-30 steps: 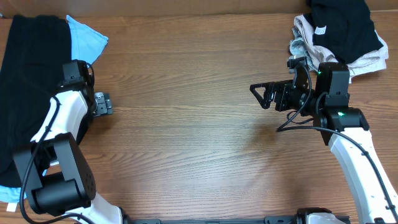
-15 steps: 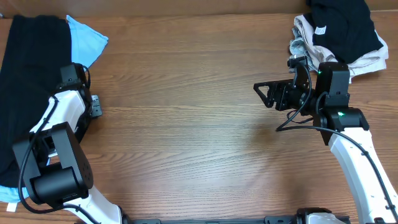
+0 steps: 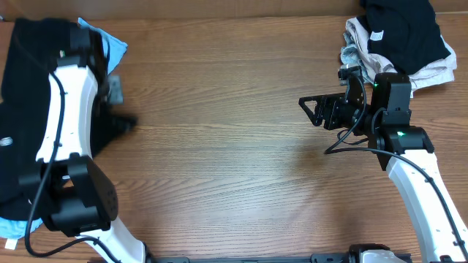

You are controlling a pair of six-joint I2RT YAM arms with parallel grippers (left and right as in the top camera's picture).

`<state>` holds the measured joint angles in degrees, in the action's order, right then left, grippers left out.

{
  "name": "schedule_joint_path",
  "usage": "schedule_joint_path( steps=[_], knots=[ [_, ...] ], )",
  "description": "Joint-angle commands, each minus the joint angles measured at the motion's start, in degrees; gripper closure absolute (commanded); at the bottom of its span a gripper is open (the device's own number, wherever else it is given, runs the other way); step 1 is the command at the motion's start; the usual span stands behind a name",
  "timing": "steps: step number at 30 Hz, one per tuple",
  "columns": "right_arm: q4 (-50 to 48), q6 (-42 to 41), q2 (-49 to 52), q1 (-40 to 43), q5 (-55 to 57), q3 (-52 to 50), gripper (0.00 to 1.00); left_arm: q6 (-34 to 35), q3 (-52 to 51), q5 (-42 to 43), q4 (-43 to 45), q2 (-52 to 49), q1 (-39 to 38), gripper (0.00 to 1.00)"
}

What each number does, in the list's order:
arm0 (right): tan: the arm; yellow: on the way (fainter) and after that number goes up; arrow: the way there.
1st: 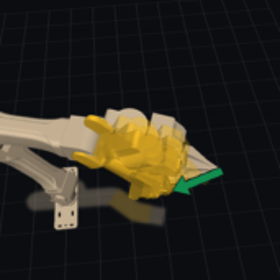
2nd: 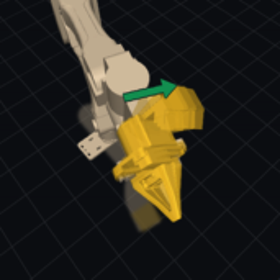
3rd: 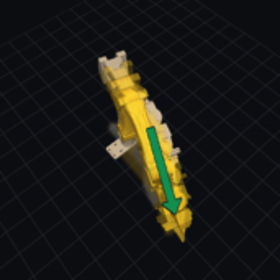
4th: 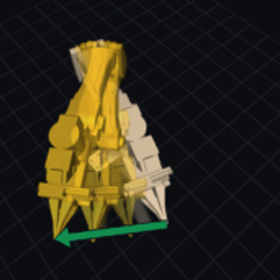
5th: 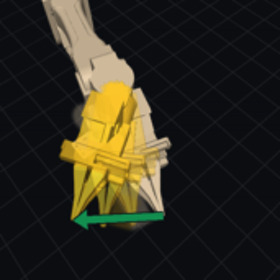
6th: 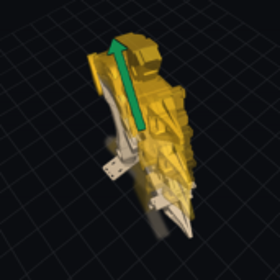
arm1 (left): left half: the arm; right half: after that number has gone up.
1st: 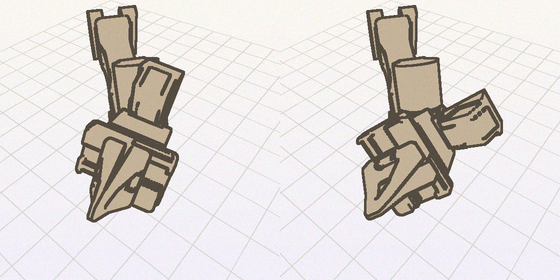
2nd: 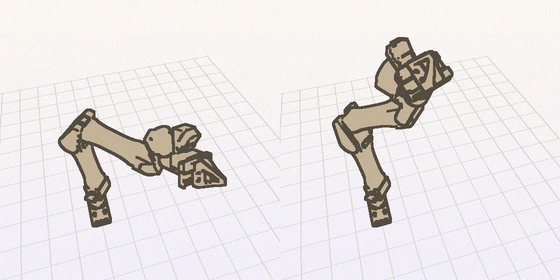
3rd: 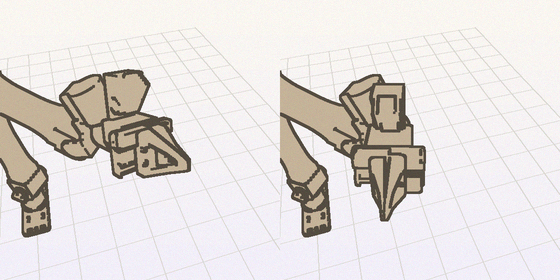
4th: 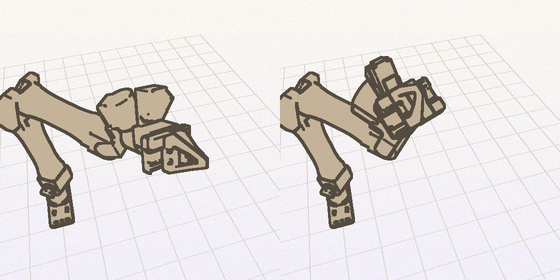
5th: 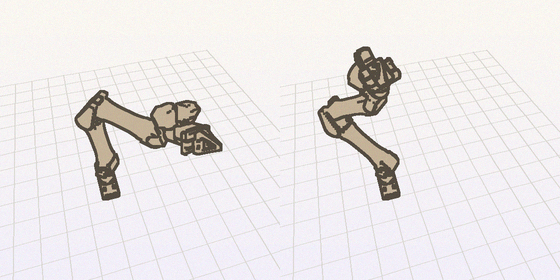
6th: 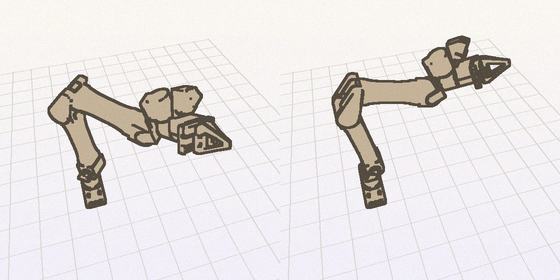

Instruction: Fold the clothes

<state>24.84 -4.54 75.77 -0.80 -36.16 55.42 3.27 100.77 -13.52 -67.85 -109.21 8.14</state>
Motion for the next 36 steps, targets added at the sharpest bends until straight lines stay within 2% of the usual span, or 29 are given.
schedule_joint_path(
  steps=[1, 5, 9, 15, 25, 32, 36],
  knots=[
    [-0.3, -0.3, 0.2, -0.3, 0.0, 1.2, 0.32, 1.0, 14.0, 3.6, -5.6, 0.6, -4.2, 0.96],
    [-0.3, -1.5, 0.2, -0.3, 0.0, 1.2, 0.32, 1.0, 31.9, 3.5, -12.6, 0.6, -8.3, 0.96],
    [-0.1, -1.5, 0.2, -0.4, 0.0, 1.2, 0.31, 1.0, 43.7, 5.7, -13.0, 0.6, -10.6, 0.96],
    [0.0, -1.4, 0.2, -1.5, 0.0, 1.2, 0.30, 1.1, 54.8, 18.9, -8.0, 0.6, -13.4, 0.96],
    [1.2, -1.4, 0.2, -1.9, 0.0, 1.2, 0.25, 8.9, 58.2, 35.5, 11.0, 0.6, -18.4, 0.96],
    [1.7, -1.2, 0.6, -1.9, 0.0, 0.2, 0.24, 12.2, 58.2, 37.6, 21.0, 0.6, -21.9, 0.96],
    [1.2, -1.0, 2.9, -1.9, 0.0, 0.1, 0.22, 13.1, 58.2, 37.6, 21.9, 0.6, -23.0, 0.96]
  ],
)
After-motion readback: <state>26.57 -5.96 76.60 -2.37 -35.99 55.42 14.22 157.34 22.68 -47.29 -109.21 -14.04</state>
